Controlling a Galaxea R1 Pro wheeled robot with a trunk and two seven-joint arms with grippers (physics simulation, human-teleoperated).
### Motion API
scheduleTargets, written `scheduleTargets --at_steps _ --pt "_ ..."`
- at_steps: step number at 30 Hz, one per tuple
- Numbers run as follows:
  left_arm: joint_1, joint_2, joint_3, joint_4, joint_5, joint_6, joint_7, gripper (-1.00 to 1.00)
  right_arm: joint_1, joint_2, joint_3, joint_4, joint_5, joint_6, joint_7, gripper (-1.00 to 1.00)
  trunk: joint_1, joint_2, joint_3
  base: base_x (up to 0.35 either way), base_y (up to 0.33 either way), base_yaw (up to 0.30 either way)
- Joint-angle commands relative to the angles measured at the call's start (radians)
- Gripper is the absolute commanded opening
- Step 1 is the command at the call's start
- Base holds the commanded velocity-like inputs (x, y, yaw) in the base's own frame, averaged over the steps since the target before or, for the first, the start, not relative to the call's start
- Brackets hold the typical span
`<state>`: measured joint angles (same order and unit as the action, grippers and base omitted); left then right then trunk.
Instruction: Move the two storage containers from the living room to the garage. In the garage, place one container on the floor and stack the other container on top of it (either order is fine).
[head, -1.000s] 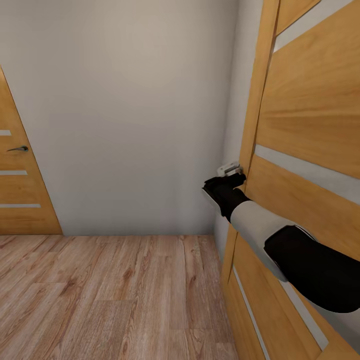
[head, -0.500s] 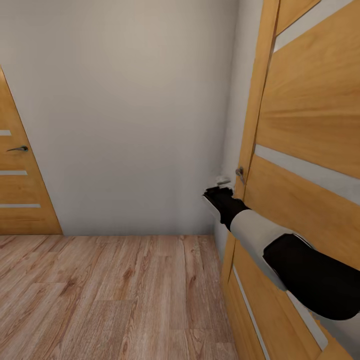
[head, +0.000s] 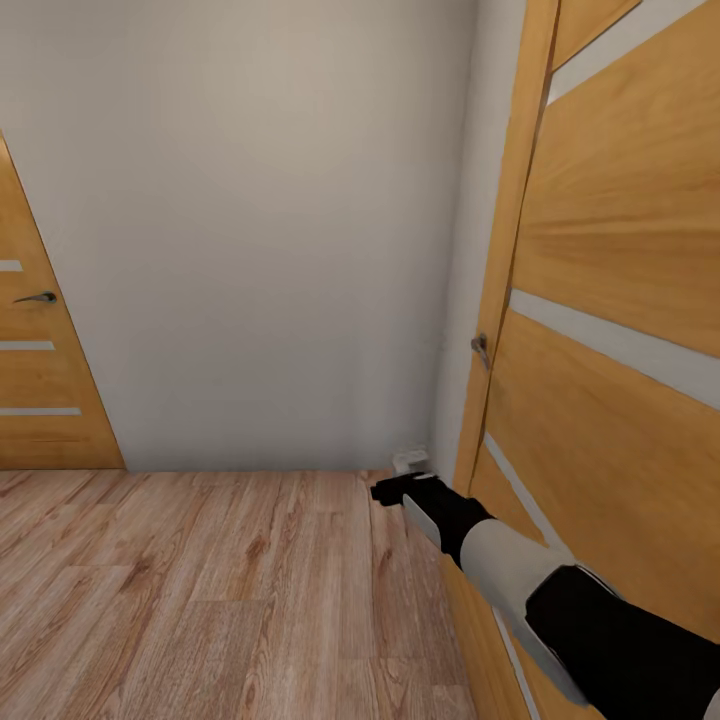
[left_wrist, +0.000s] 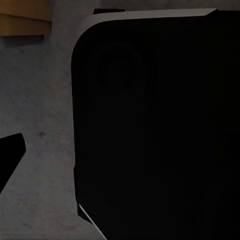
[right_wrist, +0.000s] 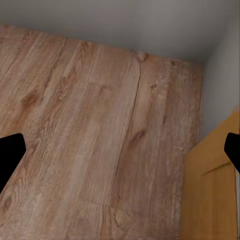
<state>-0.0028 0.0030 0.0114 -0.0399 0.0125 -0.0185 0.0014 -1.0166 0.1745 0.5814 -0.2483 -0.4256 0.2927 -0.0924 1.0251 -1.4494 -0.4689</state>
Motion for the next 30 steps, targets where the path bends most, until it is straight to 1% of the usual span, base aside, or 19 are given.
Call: scheduleTargets --at_steps 1,2,8,13,15,19,30 --pt "0.000 0.000 0.001 0.000 0.001 -0.002 0.000 1.00 0.006 0.000 0.006 -0.001 -0.007 0.002 -0.006 1.00 0.000 -0.001 -0.001 0.000 0.000 0.000" --pt "0.000 0.000 0.001 0.000 0.001 -0.002 0.000 1.00 0.025 0.000 0.007 -0.001 -0.006 -0.001 -0.006 1.00 0.000 -0.001 -0.001 0.000 0.000 0.000" --pt "0.000 0.000 0.001 0.000 0.001 -0.002 0.000 1.00 0.066 0.000 0.009 0.001 -0.006 -0.007 -0.006 1.00 0.000 -0.001 -0.001 0.000 0.000 0.000" --pt "0.000 0.000 0.001 0.000 0.001 -0.002 0.000 1.00 0.098 0.000 0.009 0.010 -0.006 -0.043 -0.006 1.00 0.000 -0.001 -0.001 0.000 0.000 0.000" --pt "0.000 0.000 0.001 0.000 0.001 -0.002 0.000 1.00 0.104 0.000 0.009 0.028 -0.006 -0.053 -0.006 1.00 0.000 -0.001 -0.001 0.000 0.000 0.000" --pt "0.000 0.000 0.001 0.000 0.001 -0.002 0.000 1.00 0.109 0.000 0.009 0.070 -0.006 -0.096 -0.005 1.00 0.000 -0.001 -0.001 0.000 0.000 0.000" --pt "0.000 0.000 0.001 0.000 0.001 -0.002 0.000 1.00 0.110 0.000 0.009 0.078 -0.005 -0.105 -0.004 1.00 0.000 -0.001 -0.001 0.000 0.000 0.000"
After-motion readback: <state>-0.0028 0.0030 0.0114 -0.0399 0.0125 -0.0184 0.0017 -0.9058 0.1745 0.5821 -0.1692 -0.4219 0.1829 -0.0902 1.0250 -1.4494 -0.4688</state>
